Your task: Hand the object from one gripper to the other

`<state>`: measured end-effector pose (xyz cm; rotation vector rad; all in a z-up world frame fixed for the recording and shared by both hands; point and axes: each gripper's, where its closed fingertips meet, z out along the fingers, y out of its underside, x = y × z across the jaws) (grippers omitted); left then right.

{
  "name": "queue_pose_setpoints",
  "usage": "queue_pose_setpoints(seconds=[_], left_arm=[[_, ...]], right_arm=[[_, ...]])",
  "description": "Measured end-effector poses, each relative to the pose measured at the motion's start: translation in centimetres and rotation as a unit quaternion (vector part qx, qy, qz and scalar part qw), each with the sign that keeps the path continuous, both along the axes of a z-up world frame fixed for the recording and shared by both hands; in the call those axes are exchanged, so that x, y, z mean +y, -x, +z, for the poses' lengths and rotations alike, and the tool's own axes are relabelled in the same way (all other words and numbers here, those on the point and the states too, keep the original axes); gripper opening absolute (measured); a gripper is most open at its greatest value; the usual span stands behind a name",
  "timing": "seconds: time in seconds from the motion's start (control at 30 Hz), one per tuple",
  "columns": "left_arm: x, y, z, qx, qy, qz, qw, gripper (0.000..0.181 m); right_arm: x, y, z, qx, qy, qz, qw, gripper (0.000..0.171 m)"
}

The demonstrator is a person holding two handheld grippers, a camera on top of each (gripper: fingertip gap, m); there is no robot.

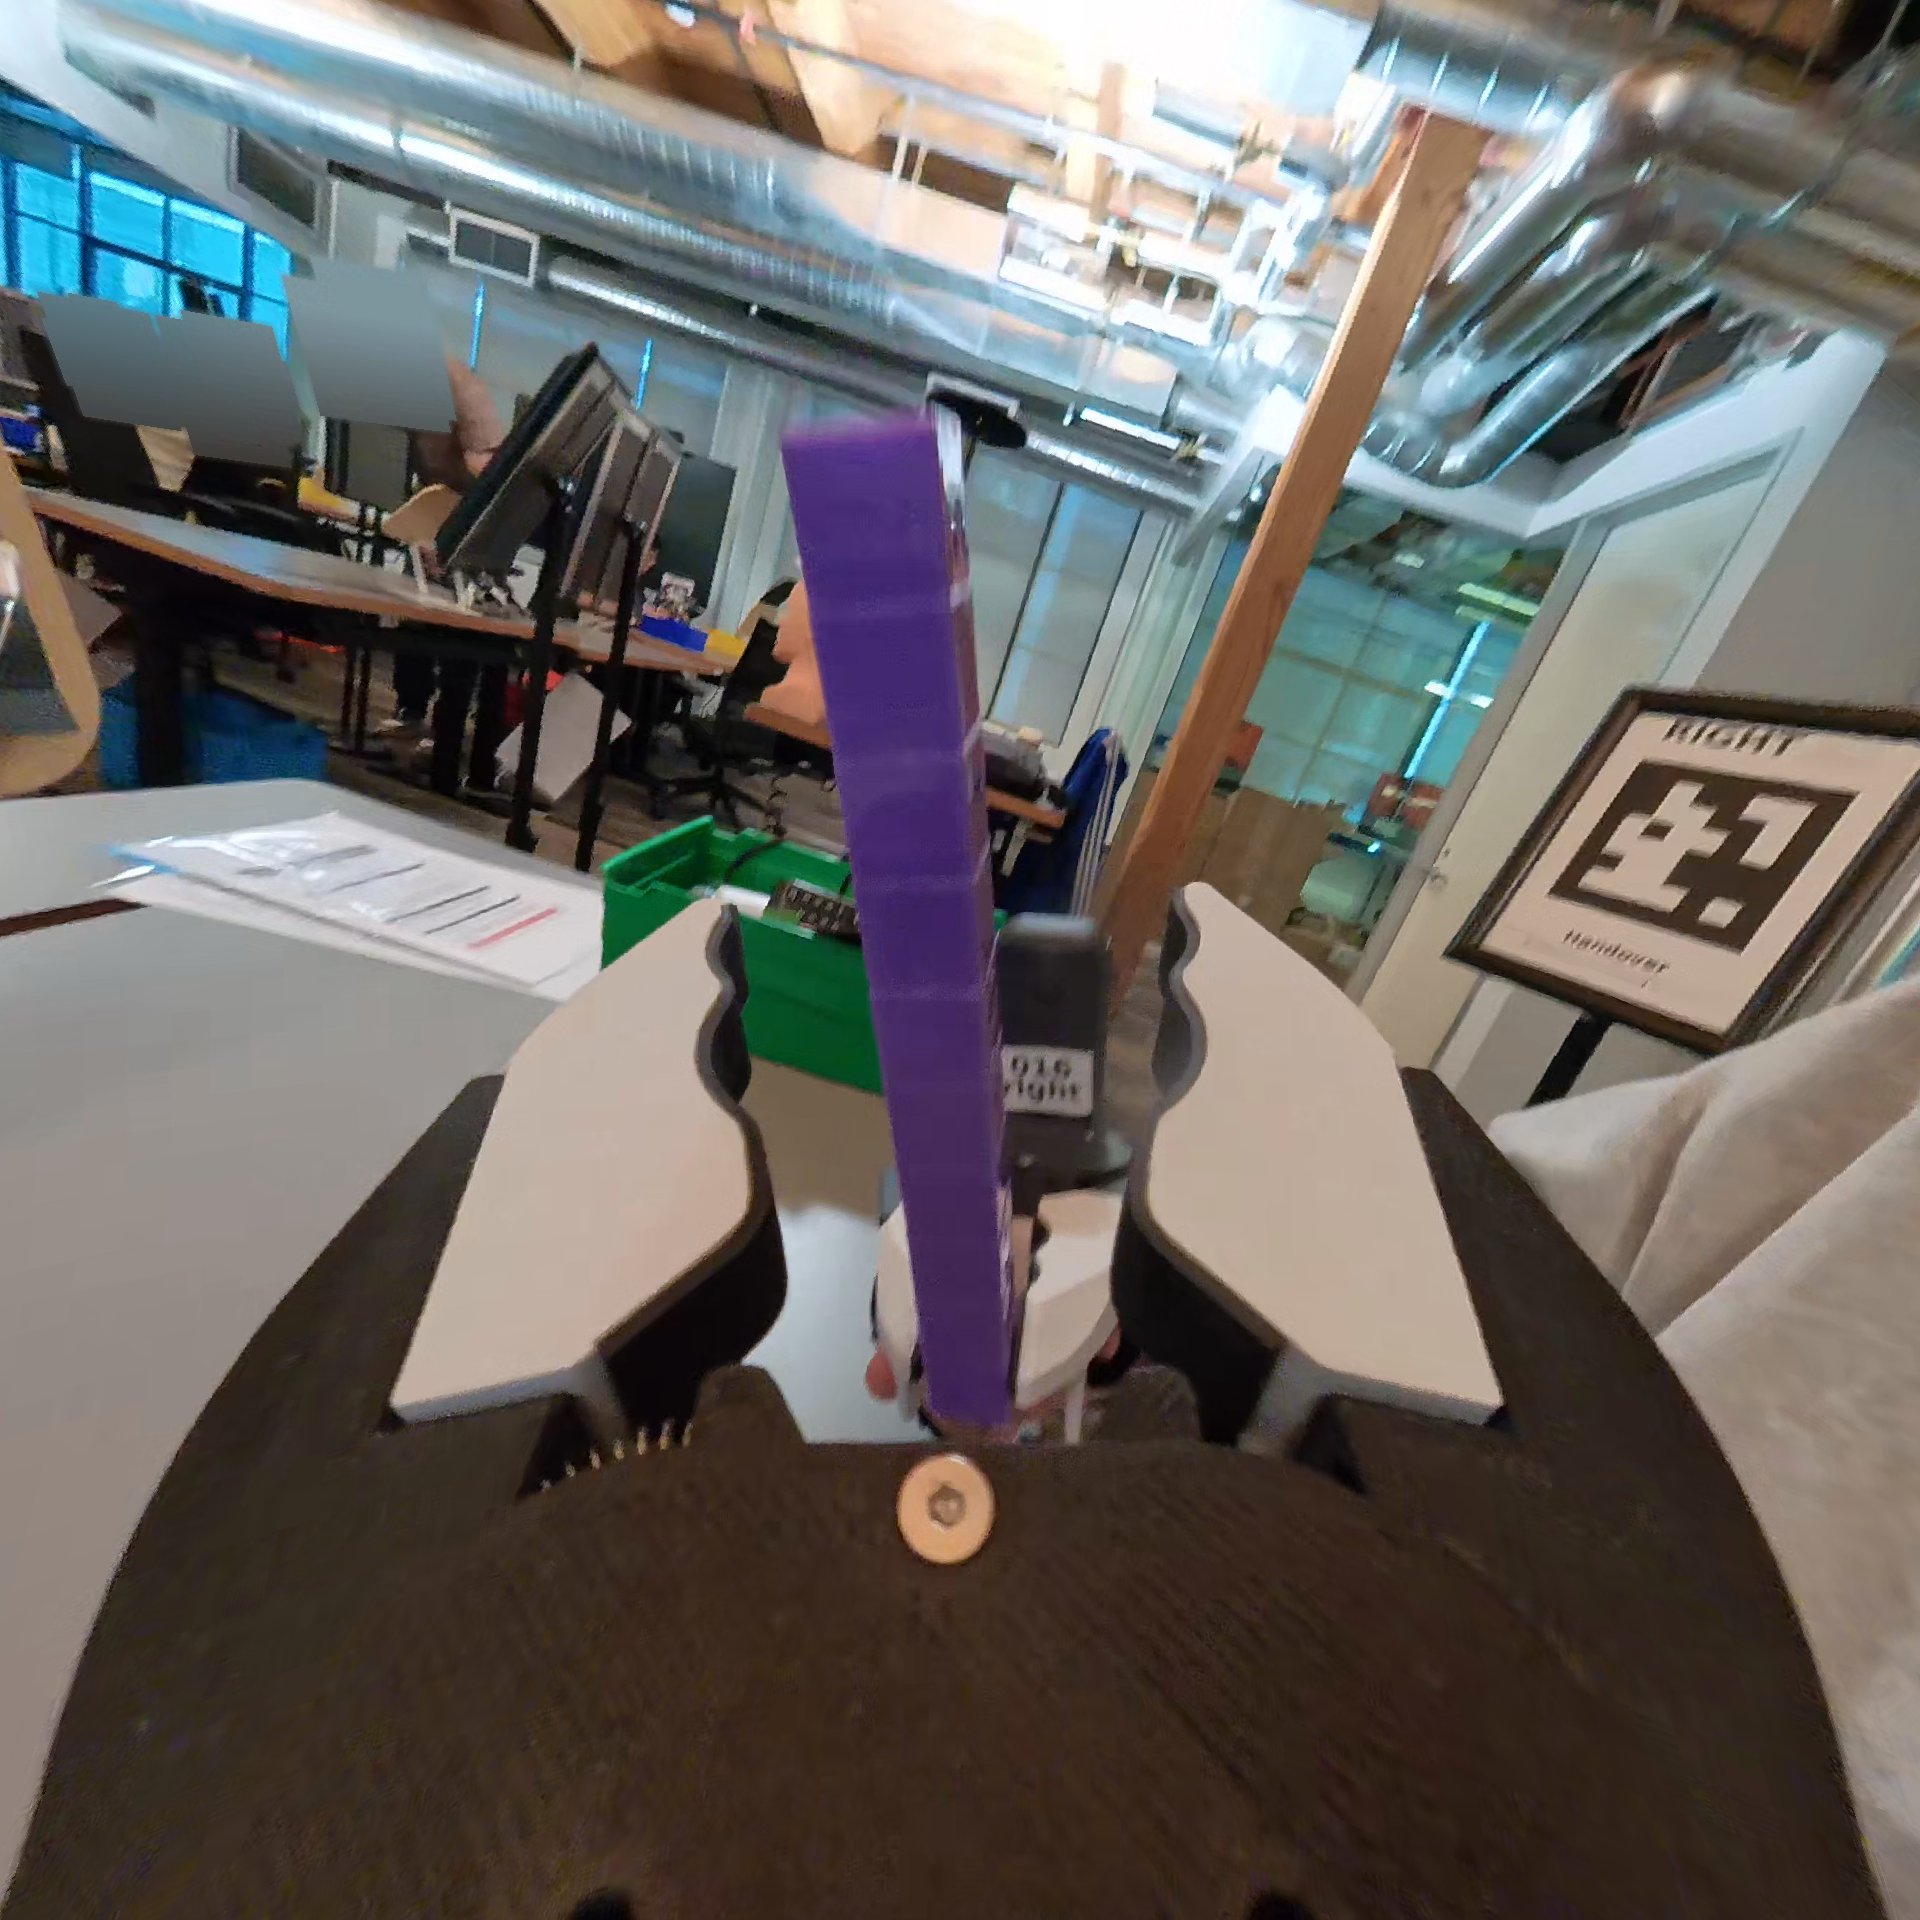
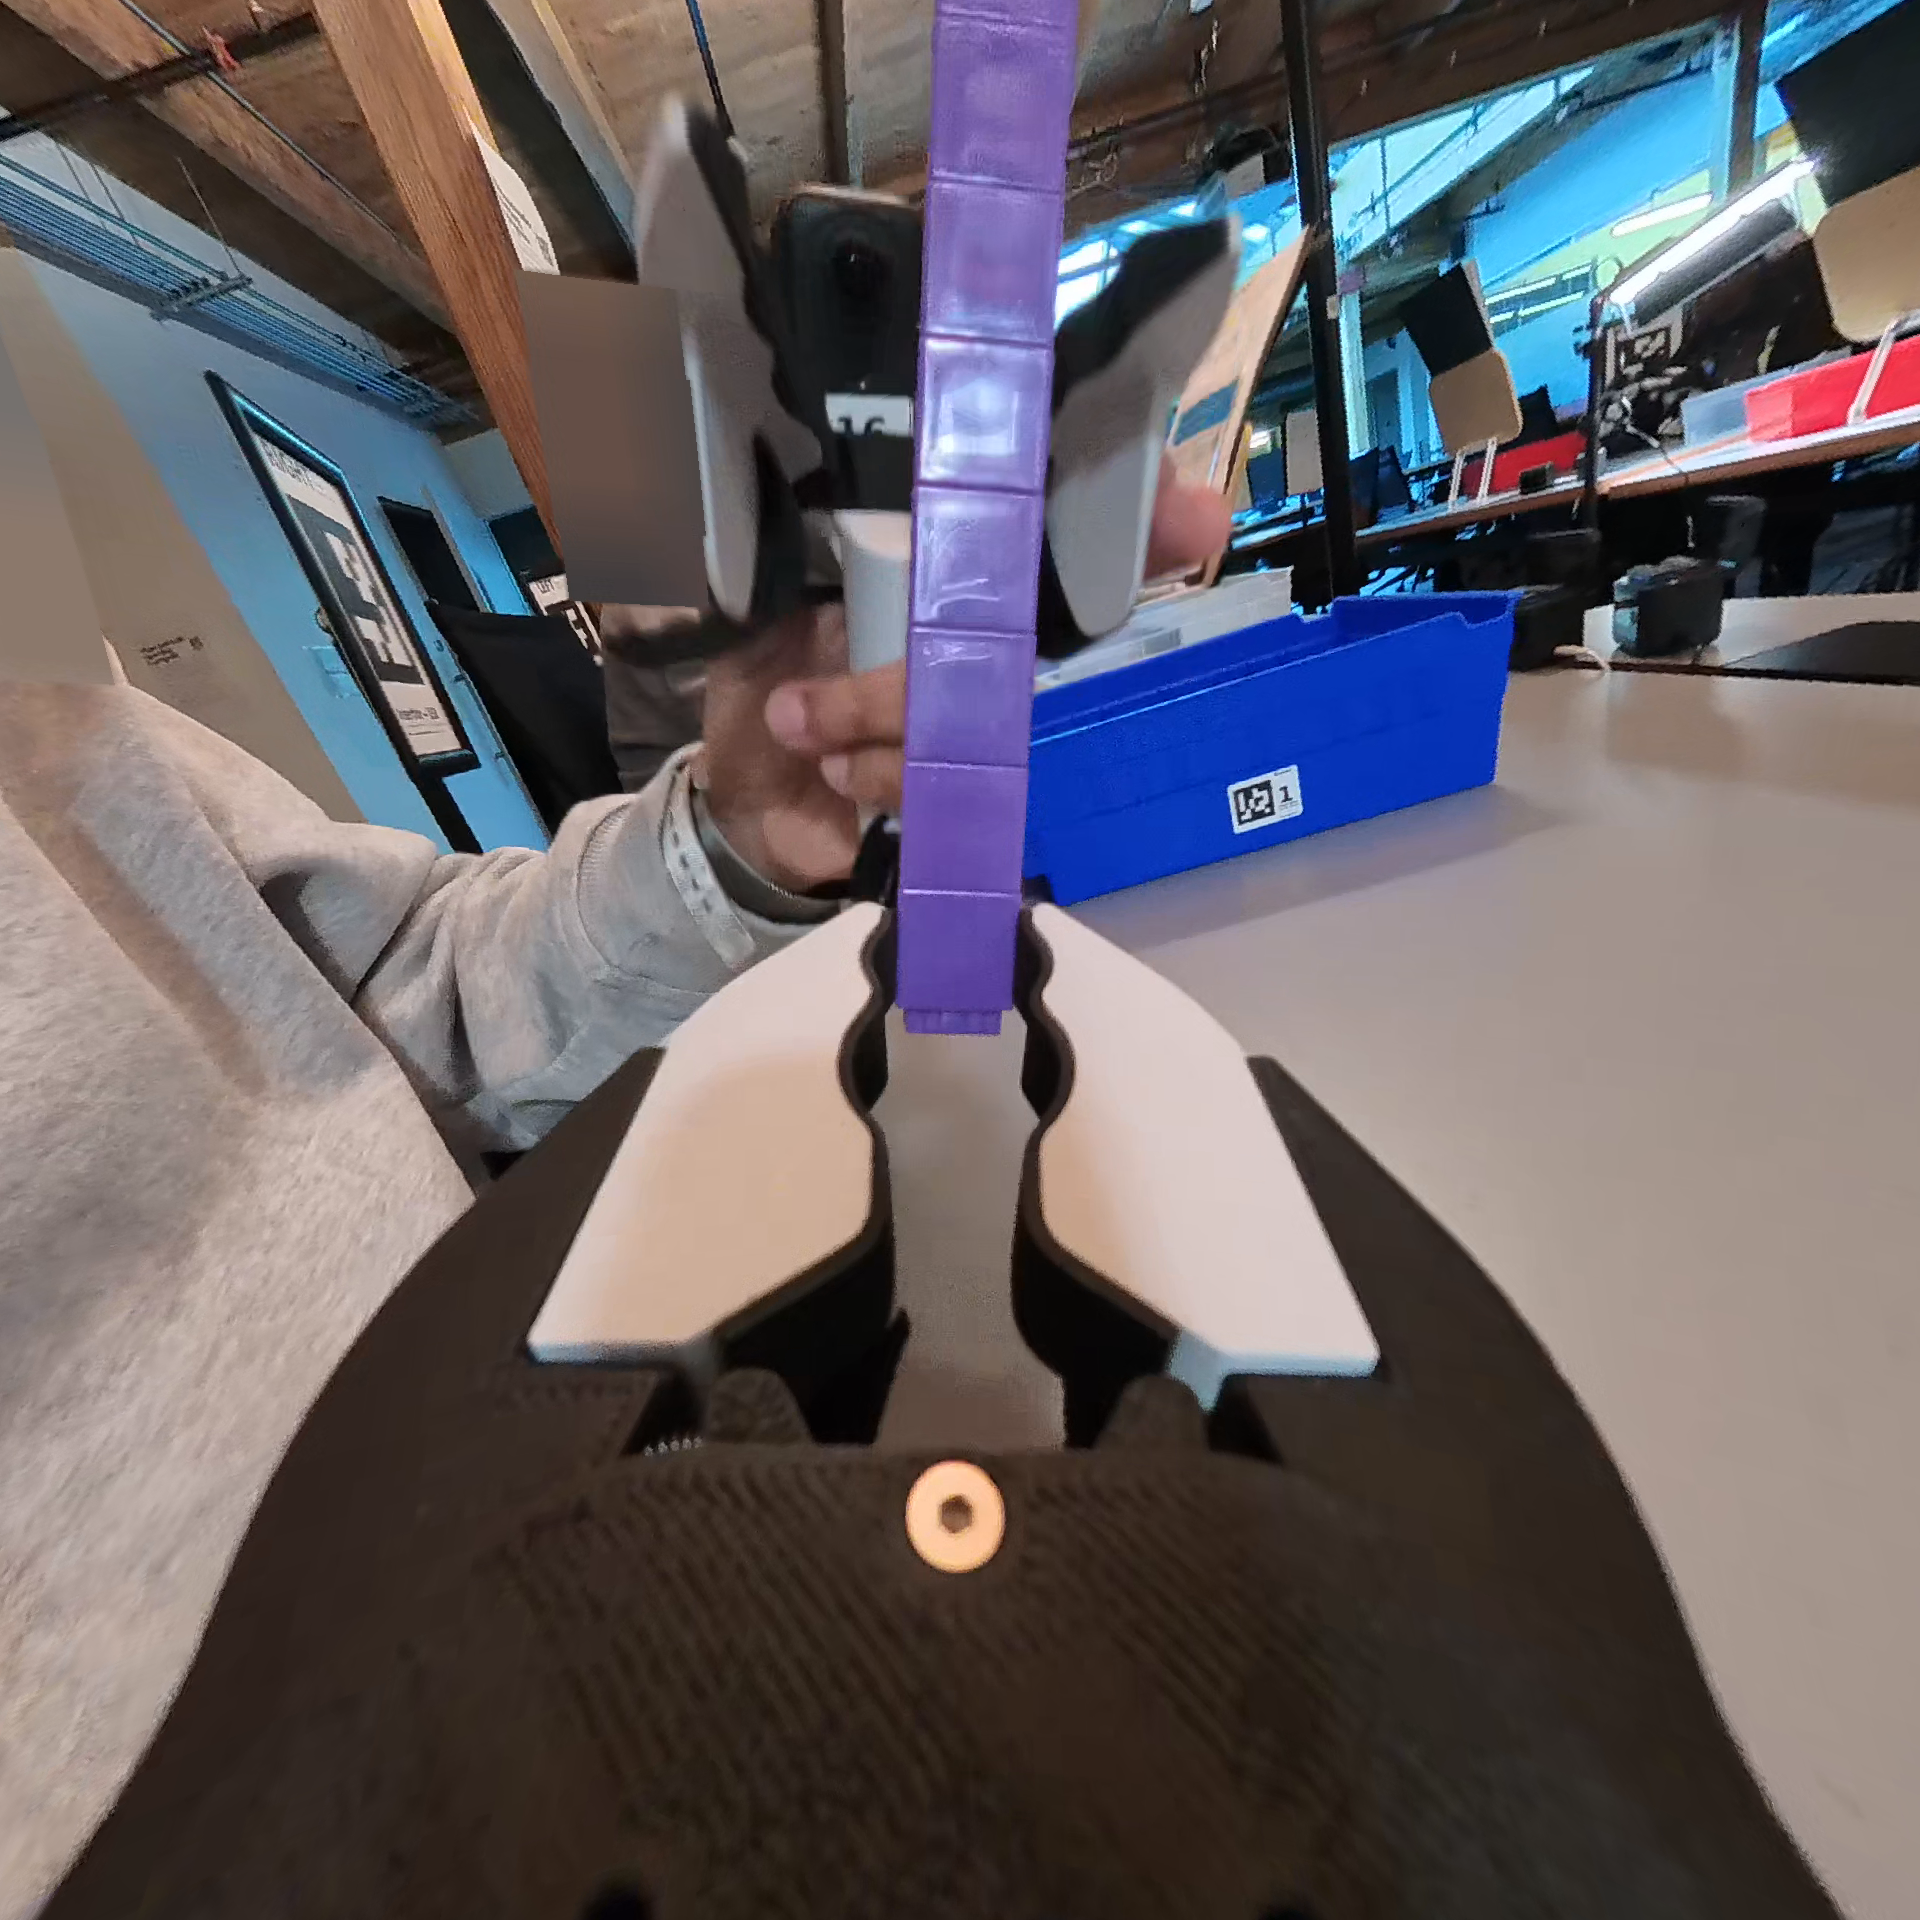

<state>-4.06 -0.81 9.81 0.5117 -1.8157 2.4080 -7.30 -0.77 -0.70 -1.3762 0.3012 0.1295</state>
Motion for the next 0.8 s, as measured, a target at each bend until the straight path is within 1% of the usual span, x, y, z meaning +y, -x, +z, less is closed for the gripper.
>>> queue_pose_setpoints(seconds=[0.1, 0.17, 0.27, 0.3, 0.4, 0.47, 0.5, 0.53, 0.57, 0.6, 0.73, 0.8], left_arm=[[0.4, -0.5, 2.8, 0.025, 0.030, -0.010, 0.999, 0.074], [0.6, -0.8, 4.0, 0.046, 0.040, -0.016, 0.998, 0.070], [1.0, -0.8, 4.9, 0.053, 0.043, -0.027, 0.997, 0.054], [1.2, -0.8, 5.0, 0.055, 0.045, -0.029, 0.997, 0.053], [1.9, -0.3, 5.1, 0.070, 0.051, -0.044, 0.995, 0.059], [2.3, -0.3, 4.9, 0.069, 0.046, -0.040, 0.996, 0.057], [2.4, -0.2, 4.8, 0.065, 0.041, -0.037, 0.996, 0.052], [2.4, 0.0, 4.7, 0.059, 0.034, -0.038, 0.997, 0.043], [2.4, 0.1, 4.6, 0.049, 0.028, -0.035, 0.998, 0.024], [2.5, 0.1, 4.5, 0.036, 0.021, -0.027, 0.999, 0.021], [2.2, 0.5, 4.5, 0.005, -0.004, -0.018, 1.000, 0.022], [2.1, 0.6, 4.4, -0.005, -0.017, -0.014, 1.000, 0.022]], right_arm=[[0.2, 0.3, 0.1, -0.007, 0.005, 0.002, 1.000, 0.022], [0.4, 0.7, 0.1, -0.011, 0.007, 0.004, 1.000, 0.022], [0.6, 1.1, 0.0, -0.012, 0.009, 0.004, 1.000, 0.022], [0.7, 1.1, 0.1, -0.011, 0.008, 0.005, 1.000, 0.022], [0.9, 1.4, 0.2, -0.009, 0.004, 0.009, 1.000, 0.022], [1.0, 1.6, 0.1, -0.010, 0.005, 0.013, 1.000, 0.022], [1.1, 1.7, 0.1, -0.010, 0.006, 0.016, 1.000, 0.022], [1.2, 1.8, 0.0, -0.010, 0.007, 0.018, 1.000, 0.022], [1.3, 1.9, 0.0, -0.010, 0.008, 0.021, 1.000, 0.022], [1.4, 2.0, 0.0, -0.010, 0.007, 0.024, 1.000, 0.022], [1.4, 2.2, 0.0, 0.001, 0.002, 0.035, 0.999, 0.022], [1.3, 1.8, -0.1, 0.007, -0.002, 0.028, 1.000, 0.023]])
